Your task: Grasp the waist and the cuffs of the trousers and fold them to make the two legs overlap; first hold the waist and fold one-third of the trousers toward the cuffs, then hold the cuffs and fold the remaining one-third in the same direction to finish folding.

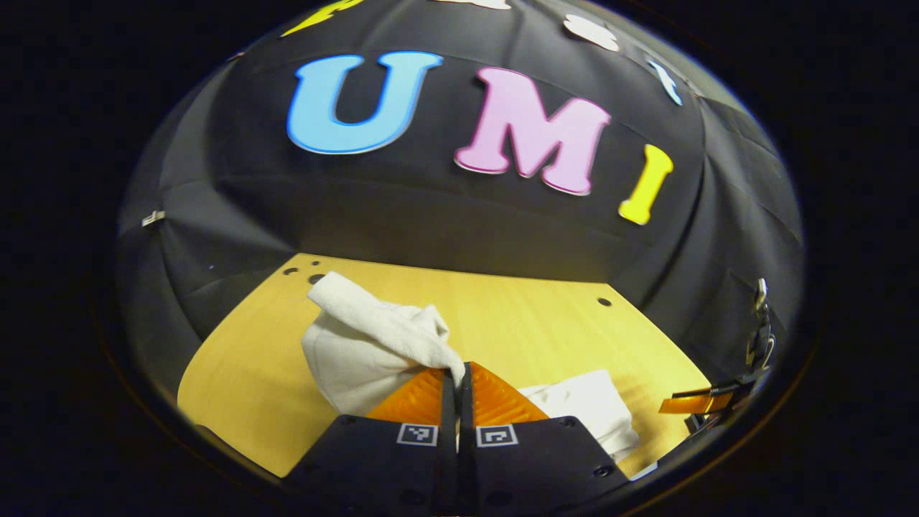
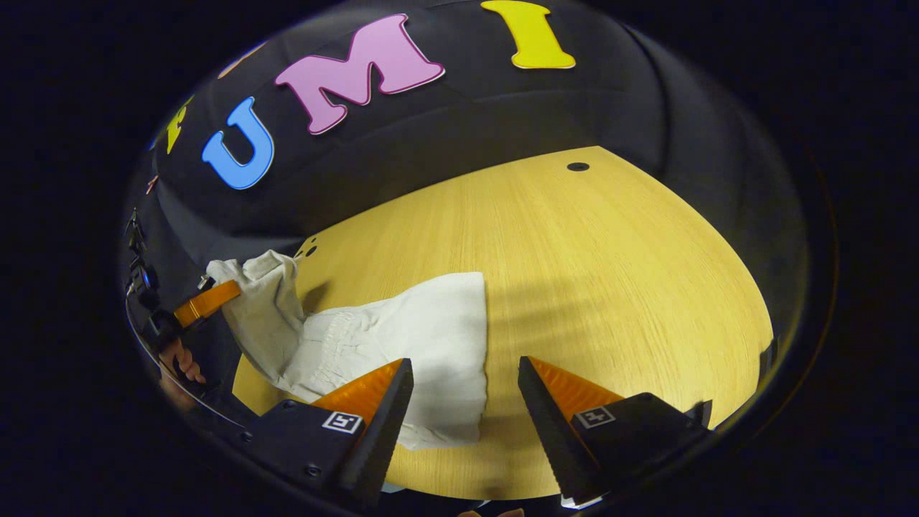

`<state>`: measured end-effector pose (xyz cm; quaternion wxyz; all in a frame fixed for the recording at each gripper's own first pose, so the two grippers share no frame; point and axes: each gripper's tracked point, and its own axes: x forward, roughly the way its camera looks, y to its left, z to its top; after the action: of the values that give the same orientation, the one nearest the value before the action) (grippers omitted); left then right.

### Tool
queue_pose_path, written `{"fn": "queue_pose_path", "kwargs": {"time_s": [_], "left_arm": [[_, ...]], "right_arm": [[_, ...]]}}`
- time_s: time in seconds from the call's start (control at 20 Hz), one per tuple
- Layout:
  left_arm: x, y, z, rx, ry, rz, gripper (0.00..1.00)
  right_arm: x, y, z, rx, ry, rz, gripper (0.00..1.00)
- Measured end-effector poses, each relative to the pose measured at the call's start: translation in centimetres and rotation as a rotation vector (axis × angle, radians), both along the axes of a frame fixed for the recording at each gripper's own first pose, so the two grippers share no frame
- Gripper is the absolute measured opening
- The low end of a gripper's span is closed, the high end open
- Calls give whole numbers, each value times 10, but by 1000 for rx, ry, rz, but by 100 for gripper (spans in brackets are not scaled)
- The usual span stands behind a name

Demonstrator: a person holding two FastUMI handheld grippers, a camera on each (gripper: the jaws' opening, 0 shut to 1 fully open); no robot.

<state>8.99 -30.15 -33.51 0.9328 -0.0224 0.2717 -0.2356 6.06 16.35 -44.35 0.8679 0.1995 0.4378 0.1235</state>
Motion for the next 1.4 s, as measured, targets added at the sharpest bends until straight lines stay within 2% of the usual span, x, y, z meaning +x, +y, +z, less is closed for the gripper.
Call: {"fn": "queue_pose_path", "kwargs": {"time_s": [0.1,0.15,0.3,0.4,0.5,0.6,0.85,0.9,0.95,1.05,1.3,1.4], "left_arm": [[-26,-39,-25,34,42,-97,5],[-35,-49,-44,87,59,-137,5],[-65,-63,-91,201,133,-195,5],[-83,-66,-114,220,205,-225,10],[-94,-67,-109,198,212,-225,51],[-89,-63,-87,200,154,-205,92],[-70,-48,-23,156,51,-134,93],[-67,-44,-10,143,32,-119,90],[-63,-39,6,128,10,-97,93],[-56,-25,40,83,-26,-31,93],[-56,4,65,51,-14,103,90],[-61,10,66,59,-13,130,90]], "right_arm": [[-2,-19,-1,-6,4,-45,91],[-3,-28,-2,-2,10,-68,91],[-6,-39,-2,14,14,-100,91],[-6,-39,0,20,10,-96,91],[-3,-37,7,22,-3,-81,91],[1,-32,22,33,-35,-67,91],[27,-16,73,51,-155,-34,91],[31,-12,82,54,-176,-27,91],[35,-7,95,55,-203,-15,91],[43,0,118,37,-269,10,91],[48,23,153,-20,-387,119,91],[37,35,154,-36,-392,180,91]]}}
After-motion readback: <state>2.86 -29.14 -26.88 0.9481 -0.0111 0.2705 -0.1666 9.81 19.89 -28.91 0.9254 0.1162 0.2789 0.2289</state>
